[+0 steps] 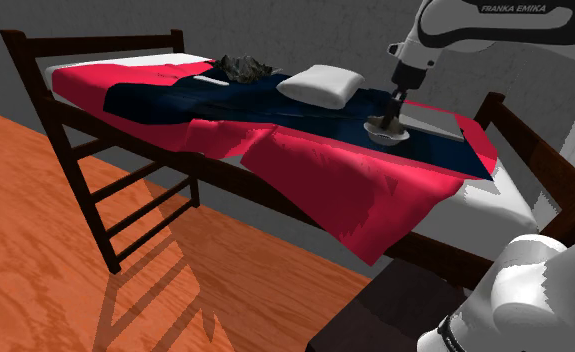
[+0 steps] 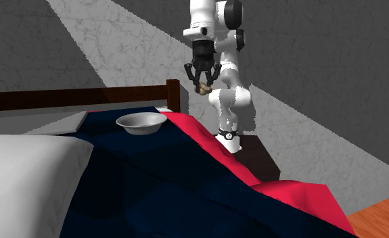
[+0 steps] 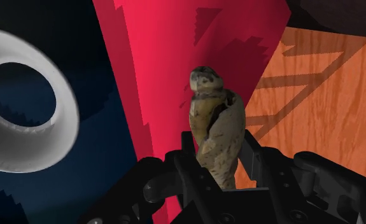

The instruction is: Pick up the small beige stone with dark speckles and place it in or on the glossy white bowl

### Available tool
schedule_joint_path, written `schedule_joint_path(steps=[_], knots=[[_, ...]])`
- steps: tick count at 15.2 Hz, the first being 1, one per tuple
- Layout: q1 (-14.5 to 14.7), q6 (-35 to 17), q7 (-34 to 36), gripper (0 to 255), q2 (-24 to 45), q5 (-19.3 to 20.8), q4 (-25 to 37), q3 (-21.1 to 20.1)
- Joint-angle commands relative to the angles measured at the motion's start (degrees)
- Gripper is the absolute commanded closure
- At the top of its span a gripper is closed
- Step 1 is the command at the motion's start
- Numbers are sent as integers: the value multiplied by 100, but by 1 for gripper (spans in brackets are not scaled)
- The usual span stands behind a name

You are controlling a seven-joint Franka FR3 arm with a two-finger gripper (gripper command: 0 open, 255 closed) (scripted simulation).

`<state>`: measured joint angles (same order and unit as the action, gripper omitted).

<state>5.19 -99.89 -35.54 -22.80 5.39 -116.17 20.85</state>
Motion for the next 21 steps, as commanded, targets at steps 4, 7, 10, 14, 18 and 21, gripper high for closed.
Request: schedule_joint_path(steps=[4, 7, 10, 14, 18, 21], knots=[[-77, 15, -739, 255, 799, -200, 792, 568], [-150, 67, -1230, 255, 1390, -453, 1376, 917], [-294, 182, -1749, 255, 2062, -818, 2048, 1237], [-684, 477, -2439, 255, 3093, -1466, 3129, 1559], [-1026, 552, -2777, 255, 3672, -1837, 3642, 1610], [-975, 294, -2781, 255, 3609, -1800, 3331, 1602]])
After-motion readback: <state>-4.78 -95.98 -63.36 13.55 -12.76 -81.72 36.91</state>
